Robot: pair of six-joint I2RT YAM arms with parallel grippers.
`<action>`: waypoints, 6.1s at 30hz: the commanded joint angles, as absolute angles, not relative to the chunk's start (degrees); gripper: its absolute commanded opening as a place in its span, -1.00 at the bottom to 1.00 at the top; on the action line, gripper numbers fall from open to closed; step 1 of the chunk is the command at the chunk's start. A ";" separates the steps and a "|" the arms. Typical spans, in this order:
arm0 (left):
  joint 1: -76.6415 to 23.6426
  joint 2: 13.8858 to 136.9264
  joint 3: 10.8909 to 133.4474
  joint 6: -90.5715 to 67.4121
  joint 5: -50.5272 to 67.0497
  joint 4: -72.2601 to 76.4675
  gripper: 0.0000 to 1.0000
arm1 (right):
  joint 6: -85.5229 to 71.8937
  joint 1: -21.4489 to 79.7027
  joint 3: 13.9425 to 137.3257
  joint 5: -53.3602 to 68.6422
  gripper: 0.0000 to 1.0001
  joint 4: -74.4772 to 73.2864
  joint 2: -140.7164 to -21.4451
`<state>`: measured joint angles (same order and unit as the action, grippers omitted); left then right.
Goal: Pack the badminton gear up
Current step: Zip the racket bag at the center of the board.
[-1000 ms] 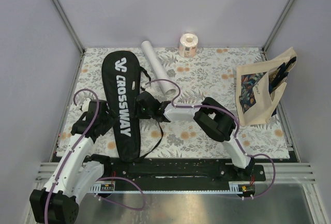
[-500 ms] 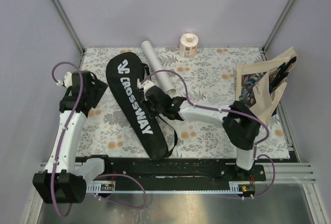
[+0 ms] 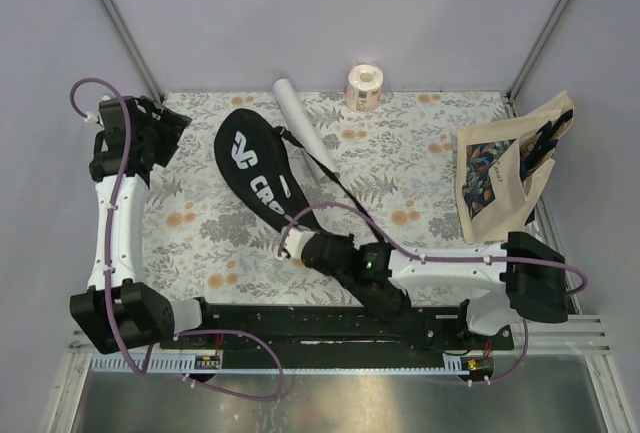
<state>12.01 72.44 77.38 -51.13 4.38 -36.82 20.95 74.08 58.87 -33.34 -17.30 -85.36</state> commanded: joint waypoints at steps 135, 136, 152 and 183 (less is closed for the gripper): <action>17.40 73.48 42.28 -69.87 32.25 14.85 -1.00 | -28.47 53.01 88.42 20.56 0.27 -11.88 -102.22; 17.40 73.30 42.19 -69.70 32.34 14.77 -1.00 | -29.52 51.87 88.33 21.61 0.27 -10.39 -102.56; 17.40 71.46 40.78 -70.58 34.37 13.45 -1.00 | -33.92 46.76 107.84 26.54 -0.04 -2.56 -119.00; 17.32 72.07 40.25 -71.01 34.72 14.15 -1.00 | -39.37 48.08 113.82 27.42 -0.29 0.35 -125.51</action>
